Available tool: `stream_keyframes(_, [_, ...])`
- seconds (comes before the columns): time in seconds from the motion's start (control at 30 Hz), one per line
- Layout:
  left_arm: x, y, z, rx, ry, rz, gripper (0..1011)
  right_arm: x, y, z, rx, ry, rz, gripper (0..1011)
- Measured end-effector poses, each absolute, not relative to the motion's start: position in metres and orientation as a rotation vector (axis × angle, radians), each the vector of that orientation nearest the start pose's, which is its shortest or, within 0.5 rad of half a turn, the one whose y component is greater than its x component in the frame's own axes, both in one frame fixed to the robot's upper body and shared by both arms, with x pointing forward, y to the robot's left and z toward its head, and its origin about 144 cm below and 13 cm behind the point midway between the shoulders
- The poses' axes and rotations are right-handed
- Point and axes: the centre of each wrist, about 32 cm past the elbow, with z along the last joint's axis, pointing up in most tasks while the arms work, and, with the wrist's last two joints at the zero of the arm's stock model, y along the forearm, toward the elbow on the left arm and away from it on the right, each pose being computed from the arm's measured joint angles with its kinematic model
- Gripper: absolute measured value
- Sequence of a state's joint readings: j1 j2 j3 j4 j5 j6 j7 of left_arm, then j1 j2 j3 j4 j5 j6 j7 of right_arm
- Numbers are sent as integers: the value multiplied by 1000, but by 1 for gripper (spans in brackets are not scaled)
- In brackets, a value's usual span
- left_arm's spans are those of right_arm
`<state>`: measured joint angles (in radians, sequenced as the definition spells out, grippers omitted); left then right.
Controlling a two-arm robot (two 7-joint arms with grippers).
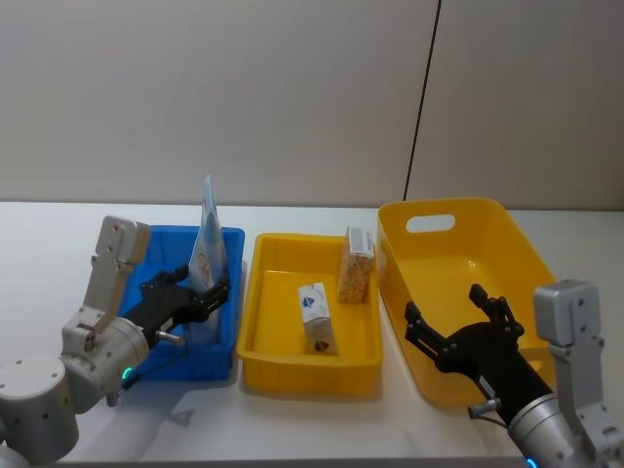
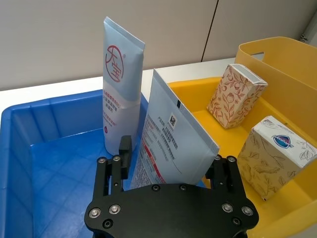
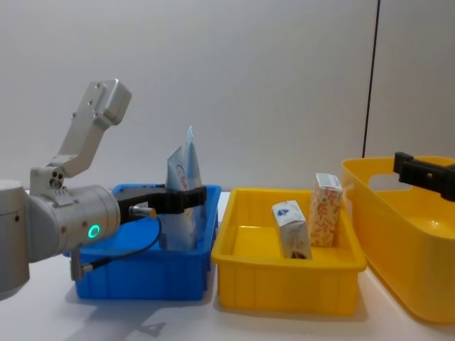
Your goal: Bimanual collaborative sorting of washing and personal care products
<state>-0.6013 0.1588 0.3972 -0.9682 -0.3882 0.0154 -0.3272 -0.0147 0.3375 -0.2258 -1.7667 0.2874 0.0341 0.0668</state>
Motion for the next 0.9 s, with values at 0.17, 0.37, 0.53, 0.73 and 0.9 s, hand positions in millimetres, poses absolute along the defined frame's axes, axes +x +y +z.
stream_keyframes(0.17, [612, 200, 1178, 31, 101, 1015, 683, 443, -237, 1189, 26, -75, -1229, 1003])
stream_keyframes(0.37, [613, 199, 1177, 31, 103, 1014, 498, 443, -237, 1189, 26, -75, -1229, 1003])
stream_keyframes(0.53, [613, 199, 1178, 31, 103, 1013, 368, 443, -237, 1189, 26, -75, -1229, 1003])
stream_keyframes(0.73, [611, 202, 1181, 26, 90, 1003, 329, 443, -237, 1189, 26, -75, -1229, 1004])
stream_keyframes(0.9, [608, 210, 1189, 16, 61, 990, 298, 443, -237, 1189, 26, -75, -1229, 1003])
